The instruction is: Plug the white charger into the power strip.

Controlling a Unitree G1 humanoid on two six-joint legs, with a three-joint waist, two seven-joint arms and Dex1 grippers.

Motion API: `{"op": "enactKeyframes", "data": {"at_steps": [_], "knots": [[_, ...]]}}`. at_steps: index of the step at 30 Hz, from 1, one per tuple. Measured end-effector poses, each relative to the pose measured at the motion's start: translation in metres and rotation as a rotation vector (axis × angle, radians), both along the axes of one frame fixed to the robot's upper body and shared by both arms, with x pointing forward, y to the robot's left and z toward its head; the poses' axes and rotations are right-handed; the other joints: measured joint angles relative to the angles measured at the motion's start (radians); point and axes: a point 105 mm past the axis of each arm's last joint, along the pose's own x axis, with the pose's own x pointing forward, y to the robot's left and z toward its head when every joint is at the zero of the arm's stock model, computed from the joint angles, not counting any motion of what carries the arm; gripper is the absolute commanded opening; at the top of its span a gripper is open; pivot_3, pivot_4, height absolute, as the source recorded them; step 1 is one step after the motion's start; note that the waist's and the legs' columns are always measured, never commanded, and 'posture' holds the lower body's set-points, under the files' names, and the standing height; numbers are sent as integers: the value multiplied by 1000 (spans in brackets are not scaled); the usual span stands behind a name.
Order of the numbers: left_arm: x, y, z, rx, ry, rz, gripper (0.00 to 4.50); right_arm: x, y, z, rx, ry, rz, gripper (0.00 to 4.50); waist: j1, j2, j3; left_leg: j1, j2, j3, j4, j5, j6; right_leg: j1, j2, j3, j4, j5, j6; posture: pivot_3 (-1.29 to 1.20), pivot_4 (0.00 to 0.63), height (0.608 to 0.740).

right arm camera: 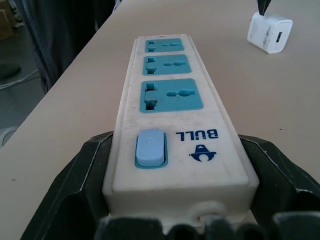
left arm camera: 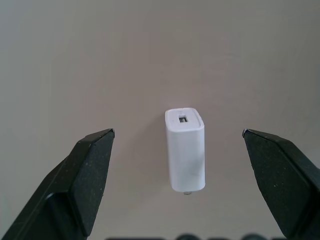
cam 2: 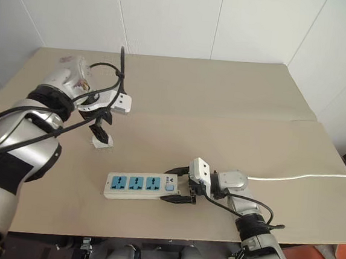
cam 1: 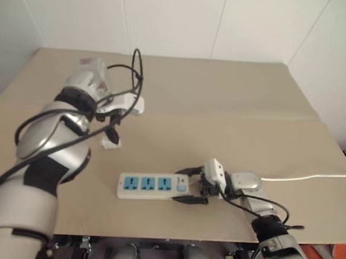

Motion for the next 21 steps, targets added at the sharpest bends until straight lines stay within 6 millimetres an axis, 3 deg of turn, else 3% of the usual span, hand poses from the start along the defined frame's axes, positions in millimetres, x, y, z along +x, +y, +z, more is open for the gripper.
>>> {"op": "enactKeyframes", "data": {"at_steps": [21], "knots": [[1,7,-29,106,1,-37,4500,3,4,0,-3,-13,-23,3425,-2,0,0,2,0,-1,1,0,0,0,0,1,4,0,0,0,150,740]]}}
